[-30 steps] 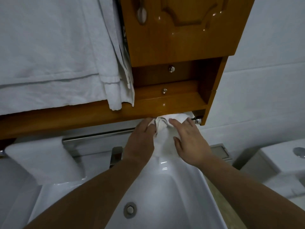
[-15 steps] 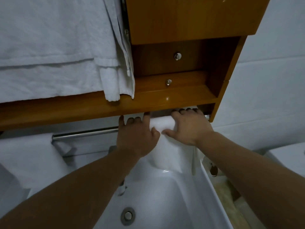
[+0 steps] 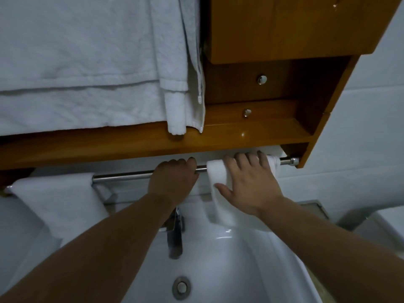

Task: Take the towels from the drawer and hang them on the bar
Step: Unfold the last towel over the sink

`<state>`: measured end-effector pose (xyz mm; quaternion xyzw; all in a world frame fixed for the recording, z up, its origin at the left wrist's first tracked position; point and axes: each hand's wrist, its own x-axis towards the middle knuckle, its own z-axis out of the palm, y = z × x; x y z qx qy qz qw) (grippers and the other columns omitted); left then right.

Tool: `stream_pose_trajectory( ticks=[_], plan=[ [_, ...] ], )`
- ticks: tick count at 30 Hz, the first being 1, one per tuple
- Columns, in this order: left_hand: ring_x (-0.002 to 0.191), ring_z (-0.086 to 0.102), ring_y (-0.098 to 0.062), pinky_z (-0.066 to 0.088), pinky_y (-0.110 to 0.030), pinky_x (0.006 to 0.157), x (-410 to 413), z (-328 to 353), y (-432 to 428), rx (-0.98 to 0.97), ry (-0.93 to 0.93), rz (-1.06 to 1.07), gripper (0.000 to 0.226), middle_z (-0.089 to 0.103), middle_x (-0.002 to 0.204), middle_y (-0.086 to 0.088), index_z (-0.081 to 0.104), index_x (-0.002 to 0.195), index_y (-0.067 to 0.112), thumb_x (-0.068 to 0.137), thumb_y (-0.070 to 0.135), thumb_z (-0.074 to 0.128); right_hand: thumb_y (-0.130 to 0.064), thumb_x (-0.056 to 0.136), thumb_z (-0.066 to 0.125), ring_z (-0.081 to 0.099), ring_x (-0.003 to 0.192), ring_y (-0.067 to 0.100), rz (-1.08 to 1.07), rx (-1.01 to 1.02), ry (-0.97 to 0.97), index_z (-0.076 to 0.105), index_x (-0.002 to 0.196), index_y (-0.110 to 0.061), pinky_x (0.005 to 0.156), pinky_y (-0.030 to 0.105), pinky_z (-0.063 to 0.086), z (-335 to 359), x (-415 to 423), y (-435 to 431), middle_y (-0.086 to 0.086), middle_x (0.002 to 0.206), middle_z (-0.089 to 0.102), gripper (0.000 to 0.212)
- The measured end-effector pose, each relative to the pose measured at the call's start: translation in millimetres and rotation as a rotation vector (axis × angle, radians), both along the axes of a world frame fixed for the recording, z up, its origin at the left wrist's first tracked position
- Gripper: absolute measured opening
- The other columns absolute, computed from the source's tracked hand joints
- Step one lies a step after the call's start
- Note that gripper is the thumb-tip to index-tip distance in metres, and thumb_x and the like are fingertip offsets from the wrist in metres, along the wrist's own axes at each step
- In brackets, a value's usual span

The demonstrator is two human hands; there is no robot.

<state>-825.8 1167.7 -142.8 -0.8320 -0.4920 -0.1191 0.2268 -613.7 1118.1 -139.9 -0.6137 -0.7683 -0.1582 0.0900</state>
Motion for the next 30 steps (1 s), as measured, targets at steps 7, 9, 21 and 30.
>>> stream_pose_trajectory(
  ticks=[7, 9, 21, 30],
  plan=[
    [0.035, 0.041, -0.019, 0.024, -0.021, 0.046, 1, -7, 7, 0.055, 0.008, 0.068, 0.021, 0.048, 0.047, -0.003, 0.059, 0.069, 0.013, 0.07, 0.021, 0.078, -0.076, 0.091, 0.008, 0.061, 0.082, 0.022, -0.036, -0.072, -0.005, 0.058, 0.097, -0.023, 0.078, 0.037, 0.042, 28, 6, 21, 0.0, 0.086, 0.065, 0.074],
    [0.036, 0.042, -0.02, 0.024, -0.022, 0.046, 1, -10, 9, 0.061, 0.012, 0.081, 0.018, 0.049, 0.048, -0.002, 0.06, 0.07, 0.015, 0.072, 0.021, 0.077, -0.079, 0.088, 0.005, 0.056, 0.065, 0.016, -0.077, -0.135, 0.066, 0.058, 0.074, -0.02, 0.068, 0.032, 0.042, 32, 18, 29, -0.002, 0.066, 0.058, 0.081],
    [0.04, 0.029, -0.016, 0.024, -0.022, 0.047, 1, -12, 8, 0.12, -0.017, 0.064, 0.015, 0.049, 0.048, -0.003, 0.062, 0.071, 0.012, 0.08, 0.019, 0.071, -0.059, 0.1, 0.027, 0.06, 0.091, 0.034, -0.153, 0.189, 0.027, 0.065, 0.097, -0.016, 0.095, 0.049, 0.039, -2, 24, 4, 0.011, 0.092, 0.067, 0.057],
    [0.039, 0.027, -0.016, 0.022, -0.022, 0.048, 4, -12, 9, 0.105, -0.025, 0.086, 0.012, 0.047, 0.047, -0.004, 0.063, 0.07, 0.012, 0.07, 0.012, 0.075, -0.067, 0.098, 0.012, 0.056, 0.075, 0.023, 0.023, -0.099, 0.101, 0.054, 0.082, -0.024, 0.075, 0.037, 0.035, 24, -5, 35, -0.005, 0.069, 0.052, 0.062]
  ],
)
